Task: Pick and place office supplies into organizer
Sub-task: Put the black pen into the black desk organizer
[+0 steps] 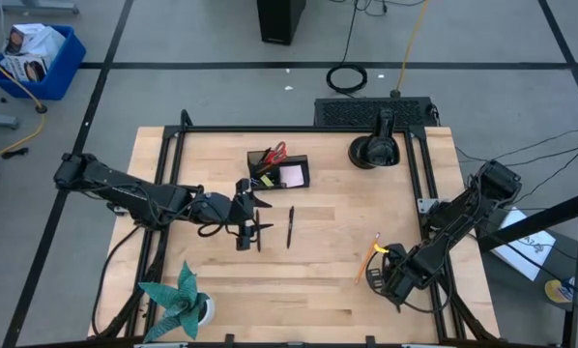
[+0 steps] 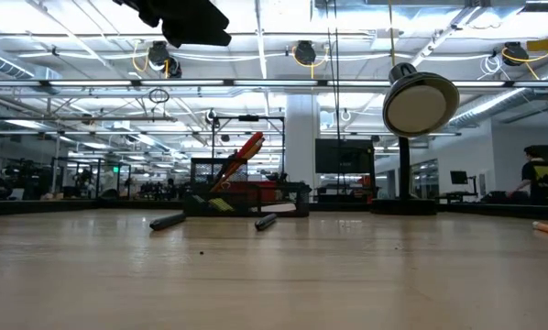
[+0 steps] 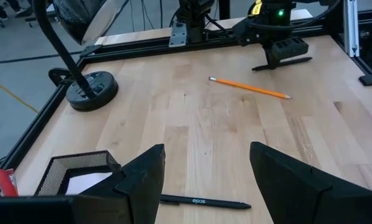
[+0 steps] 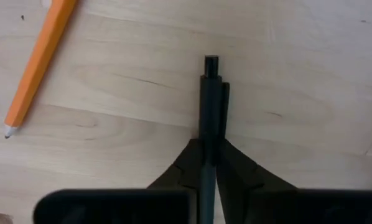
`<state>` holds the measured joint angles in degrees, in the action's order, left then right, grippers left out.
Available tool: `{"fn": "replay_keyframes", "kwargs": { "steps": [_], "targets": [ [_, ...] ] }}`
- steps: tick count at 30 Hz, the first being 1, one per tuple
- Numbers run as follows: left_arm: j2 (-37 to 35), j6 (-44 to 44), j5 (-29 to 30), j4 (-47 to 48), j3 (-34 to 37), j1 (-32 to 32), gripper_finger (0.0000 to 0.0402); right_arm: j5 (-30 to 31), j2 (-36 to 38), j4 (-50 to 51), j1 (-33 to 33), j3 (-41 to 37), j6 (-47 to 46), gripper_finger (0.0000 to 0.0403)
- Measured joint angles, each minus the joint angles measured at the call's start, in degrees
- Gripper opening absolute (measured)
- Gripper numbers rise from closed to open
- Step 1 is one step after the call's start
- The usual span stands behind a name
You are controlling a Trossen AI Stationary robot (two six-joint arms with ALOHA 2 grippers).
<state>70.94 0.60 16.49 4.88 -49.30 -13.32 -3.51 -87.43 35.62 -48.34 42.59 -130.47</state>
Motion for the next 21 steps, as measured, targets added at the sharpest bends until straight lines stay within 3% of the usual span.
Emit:
{"fn": "replay_keyframes", "kwargs": {
  "steps": [9, 21],
  "targets": [
    [0.0, -1.22, 0.58, 1.3, 0.0, 0.07, 0.0239, 1.52, -0.2, 0.69, 0.07, -0.07, 2.59, 0.0038],
    [0.0, -2.6, 1.59, 0.95, 0.0, 0.09, 0.0239, 5.88, -0.21, 1.16, 0.27, -0.07, 6.95, 0.0029]
  ]
}}
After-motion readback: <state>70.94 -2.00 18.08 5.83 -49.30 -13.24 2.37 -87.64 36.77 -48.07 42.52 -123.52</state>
